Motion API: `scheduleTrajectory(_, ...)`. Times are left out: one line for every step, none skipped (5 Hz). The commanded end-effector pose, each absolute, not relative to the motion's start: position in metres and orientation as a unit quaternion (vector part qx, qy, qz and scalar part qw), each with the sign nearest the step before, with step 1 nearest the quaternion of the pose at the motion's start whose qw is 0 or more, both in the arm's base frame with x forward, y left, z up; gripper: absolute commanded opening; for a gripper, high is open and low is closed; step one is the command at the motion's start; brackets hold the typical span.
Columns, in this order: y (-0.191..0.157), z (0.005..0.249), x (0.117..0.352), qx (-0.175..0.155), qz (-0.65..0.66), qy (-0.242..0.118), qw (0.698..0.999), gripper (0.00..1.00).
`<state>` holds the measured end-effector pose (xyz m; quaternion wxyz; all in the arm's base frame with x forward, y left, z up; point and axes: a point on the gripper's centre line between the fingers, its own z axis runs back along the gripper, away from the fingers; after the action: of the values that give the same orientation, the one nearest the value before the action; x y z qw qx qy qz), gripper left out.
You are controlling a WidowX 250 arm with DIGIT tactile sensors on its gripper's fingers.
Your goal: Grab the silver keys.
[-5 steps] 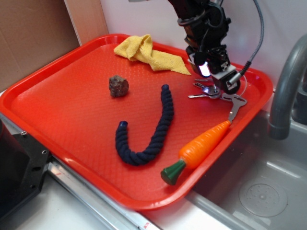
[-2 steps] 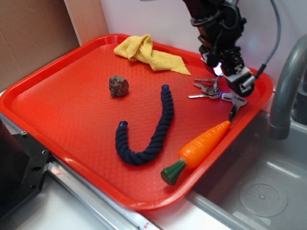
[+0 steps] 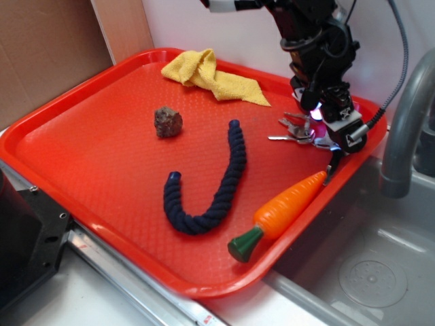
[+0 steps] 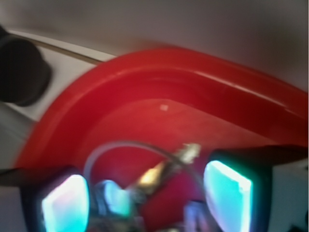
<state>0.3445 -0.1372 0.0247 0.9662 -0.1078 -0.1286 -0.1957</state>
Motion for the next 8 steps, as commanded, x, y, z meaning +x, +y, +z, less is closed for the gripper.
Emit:
scheduleTrajectory(-0.112,0.033,0.364,-0.114,-0.165,-0.146,0.969,1.00)
scheduleTrajectory(-0.115,0.030,0.365,-0.108,-0.165,-0.141,0.970,1.00)
scheduleTrajectory(-0.119,0.028,0.363,-0.110,-0.159,-0.126,0.973,0.00)
scheduleTrajectory(-0.119,0.026,0.362,-0.107,-0.160,-0.125,0.973,0.00)
scheduleTrajectory(-0.119,0.027,0.360,-0.110,-0.161,-0.123,0.973,0.00)
scheduleTrajectory(-0.115,0.041,0.350,-0.109,-0.153,-0.121,0.975,0.00)
scheduleTrajectory(-0.094,0.086,0.331,-0.117,-0.117,-0.110,0.980,0.00)
scheduleTrajectory(-0.067,0.138,0.297,-0.086,-0.019,-0.091,0.992,0.00)
